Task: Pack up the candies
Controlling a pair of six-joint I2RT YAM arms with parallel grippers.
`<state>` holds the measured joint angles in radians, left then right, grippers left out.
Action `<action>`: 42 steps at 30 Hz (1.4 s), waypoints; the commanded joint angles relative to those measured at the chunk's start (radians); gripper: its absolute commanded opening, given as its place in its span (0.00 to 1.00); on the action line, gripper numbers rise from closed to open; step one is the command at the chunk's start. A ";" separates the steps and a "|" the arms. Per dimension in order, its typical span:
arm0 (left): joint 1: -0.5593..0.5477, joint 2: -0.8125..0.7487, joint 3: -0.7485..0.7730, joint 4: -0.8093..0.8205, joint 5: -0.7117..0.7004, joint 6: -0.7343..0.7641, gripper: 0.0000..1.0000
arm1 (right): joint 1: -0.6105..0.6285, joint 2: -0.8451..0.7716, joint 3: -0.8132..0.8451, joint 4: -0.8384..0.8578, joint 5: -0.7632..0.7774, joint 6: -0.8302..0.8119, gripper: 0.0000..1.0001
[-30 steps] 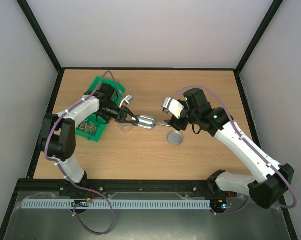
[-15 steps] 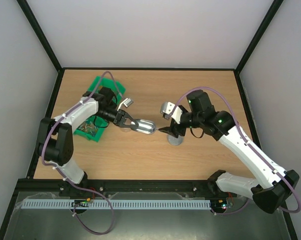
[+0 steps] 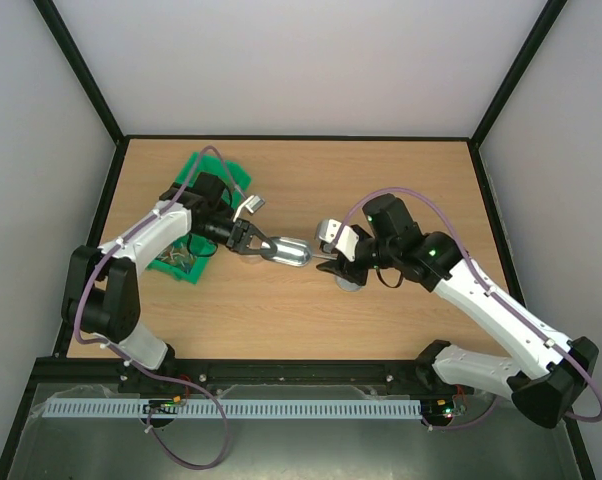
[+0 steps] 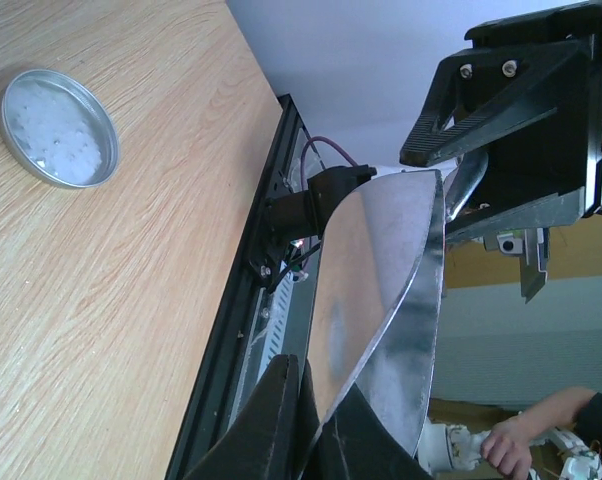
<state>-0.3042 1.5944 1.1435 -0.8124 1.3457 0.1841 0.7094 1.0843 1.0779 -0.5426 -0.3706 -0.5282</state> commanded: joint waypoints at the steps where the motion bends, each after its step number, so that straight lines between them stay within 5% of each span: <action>1: 0.002 -0.033 -0.016 0.022 0.023 -0.019 0.02 | 0.009 -0.025 -0.016 0.039 -0.003 0.037 0.38; 18: 0.001 -0.054 -0.031 0.033 0.026 -0.033 0.02 | 0.012 -0.015 -0.034 0.083 -0.008 0.038 0.22; 27: 0.002 -0.065 -0.035 0.048 0.007 -0.046 0.03 | 0.012 -0.010 -0.036 0.088 -0.010 0.055 0.01; 36: 0.091 -0.197 -0.075 0.372 -0.248 -0.319 0.90 | 0.013 -0.028 -0.057 0.136 0.066 0.133 0.01; 42: 0.264 -0.166 0.054 0.287 -0.528 -0.148 1.00 | 0.008 -0.038 -0.085 0.163 0.128 0.188 0.01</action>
<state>-0.1390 1.4044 1.1206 -0.5278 1.0332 -0.0486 0.7158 1.0676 1.0077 -0.4191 -0.2886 -0.3946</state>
